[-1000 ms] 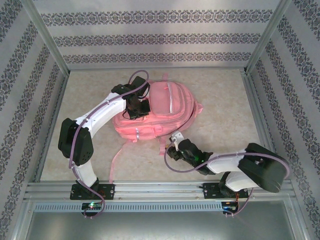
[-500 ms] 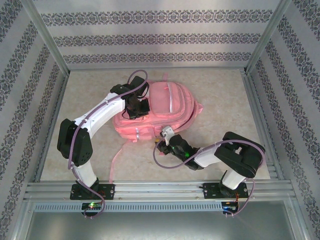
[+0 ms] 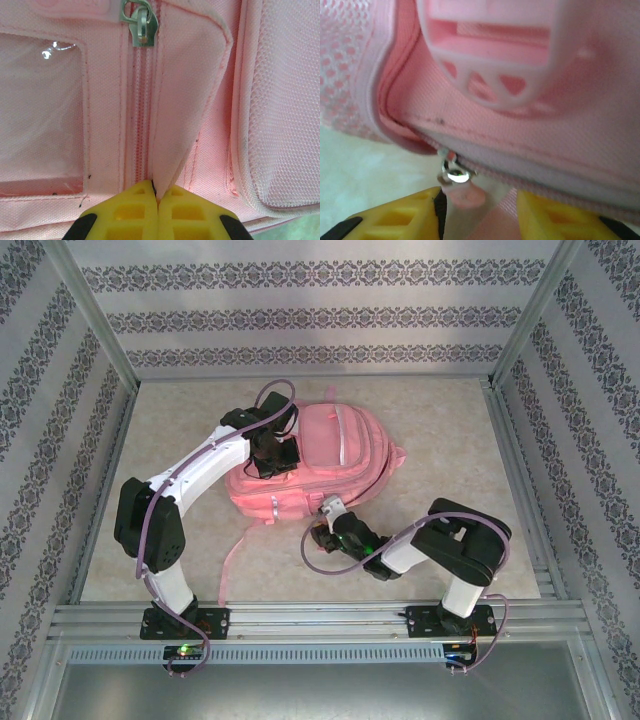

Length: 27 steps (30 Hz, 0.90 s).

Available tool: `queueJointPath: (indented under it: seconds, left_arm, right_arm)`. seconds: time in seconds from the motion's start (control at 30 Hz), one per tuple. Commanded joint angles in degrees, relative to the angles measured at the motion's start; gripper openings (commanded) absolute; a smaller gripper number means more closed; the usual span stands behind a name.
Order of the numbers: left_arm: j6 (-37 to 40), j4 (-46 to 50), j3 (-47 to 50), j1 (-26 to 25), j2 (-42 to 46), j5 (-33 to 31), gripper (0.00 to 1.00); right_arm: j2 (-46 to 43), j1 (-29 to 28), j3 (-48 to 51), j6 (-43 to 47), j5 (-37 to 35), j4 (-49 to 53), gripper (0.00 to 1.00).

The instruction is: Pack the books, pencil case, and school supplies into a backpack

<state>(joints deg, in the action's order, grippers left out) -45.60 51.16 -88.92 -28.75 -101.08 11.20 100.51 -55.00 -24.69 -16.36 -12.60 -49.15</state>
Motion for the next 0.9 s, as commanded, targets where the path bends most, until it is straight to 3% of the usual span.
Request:
queueJointPath:
  seconds: [0.0,0.17,0.4,0.87]
  left_arm:
    - [-1.42,-1.73,0.24,0.93,2.03,0.33,0.0]
    - [-1.33,-1.59,0.35,1.02,2.07,0.12,0.0]
    - [-0.97,-1.21,0.92,1.63,2.19,-1.08,0.0]
    - [5.69,2.7,-1.15,1.9,0.93,-8.09,0.0]
  right_arm:
    - [1.66,-0.28,-2.95,-0.62,-0.85,-2.03,0.41]
    - [2.83,1.06,-5.06,-0.95,-2.6,-0.02,0.33]
    - [0.28,2.44,-3.69,0.94,-0.98,2.87,0.09]
    - [-10.57,7.11,0.83,4.32,-0.76,15.93,0.01]
